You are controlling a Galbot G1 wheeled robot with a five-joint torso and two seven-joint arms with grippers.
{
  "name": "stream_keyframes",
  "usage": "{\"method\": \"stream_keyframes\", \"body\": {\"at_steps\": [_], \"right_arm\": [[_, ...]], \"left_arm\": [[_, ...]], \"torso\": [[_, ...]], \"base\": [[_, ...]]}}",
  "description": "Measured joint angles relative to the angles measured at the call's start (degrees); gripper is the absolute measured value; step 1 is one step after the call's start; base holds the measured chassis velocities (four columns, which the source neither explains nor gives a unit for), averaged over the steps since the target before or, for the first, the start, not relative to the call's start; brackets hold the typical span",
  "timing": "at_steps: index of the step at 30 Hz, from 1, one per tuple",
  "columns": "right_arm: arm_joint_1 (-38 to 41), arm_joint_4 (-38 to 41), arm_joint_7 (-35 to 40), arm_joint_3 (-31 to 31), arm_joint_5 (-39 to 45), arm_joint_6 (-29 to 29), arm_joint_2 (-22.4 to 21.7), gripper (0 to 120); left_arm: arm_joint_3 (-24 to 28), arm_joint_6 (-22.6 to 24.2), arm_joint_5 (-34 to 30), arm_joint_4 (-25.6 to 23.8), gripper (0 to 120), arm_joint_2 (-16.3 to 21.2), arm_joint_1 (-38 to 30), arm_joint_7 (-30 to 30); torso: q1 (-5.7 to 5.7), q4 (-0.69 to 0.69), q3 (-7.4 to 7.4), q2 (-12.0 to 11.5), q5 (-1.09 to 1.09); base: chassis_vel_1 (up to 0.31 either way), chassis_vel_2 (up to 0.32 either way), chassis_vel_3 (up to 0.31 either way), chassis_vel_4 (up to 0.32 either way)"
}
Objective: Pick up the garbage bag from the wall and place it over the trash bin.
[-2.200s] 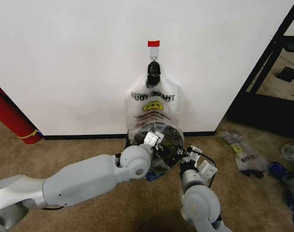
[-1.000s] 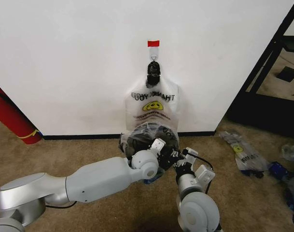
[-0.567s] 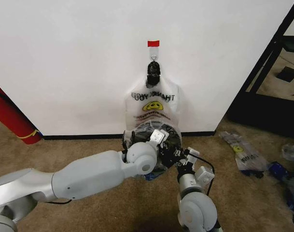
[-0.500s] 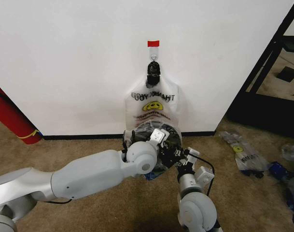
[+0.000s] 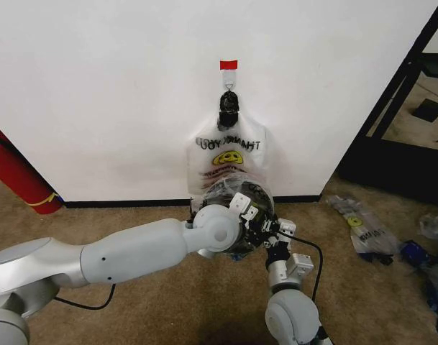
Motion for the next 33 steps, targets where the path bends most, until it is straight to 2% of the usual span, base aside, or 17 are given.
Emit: {"method": "stream_keyframes", "body": {"at_steps": [9, 14, 25, 33], "right_arm": [[-0.20, -0.23, -0.06, -0.52, -0.74, 0.50, 0.34, 2], [-0.22, -0.24, -0.01, -0.91, -0.59, 0.52, 1.01, 2], [0.16, 0.03, -0.10, -0.81, 1.62, 0.50, 0.74, 2], [-0.23, 0.75, -0.04, -0.81, 2.52, -0.20, 0.92, 2]], "left_arm": [[-0.53, -0.06, 0.29, 2.16, 0, -2.29, 1.51, 0.11], [-0.73, -0.22, 3.15, 3.60, 0, -3.46, 1.89, 1.40], [-1.81, -0.19, 3.82, 1.43, 0, -1.82, 1.76, 2.94], [-0.45, -0.29, 9.04, 3.71, 0, -2.69, 2.67, 4.66]], "torso": [[0.00, 0.00, 0.00, 0.00, 0.00], [0.00, -0.01, 0.00, 0.00, -0.01], [0.00, 0.00, 0.00, 0.01, -0.01], [0.00, -0.01, 0.00, 0.01, -0.01]], "base": [[0.000, 0.000, 0.000, 0.000], [0.000, 0.000, 0.000, 0.000], [0.000, 0.000, 0.000, 0.000], [0.000, 0.000, 0.000, 0.000]]}}
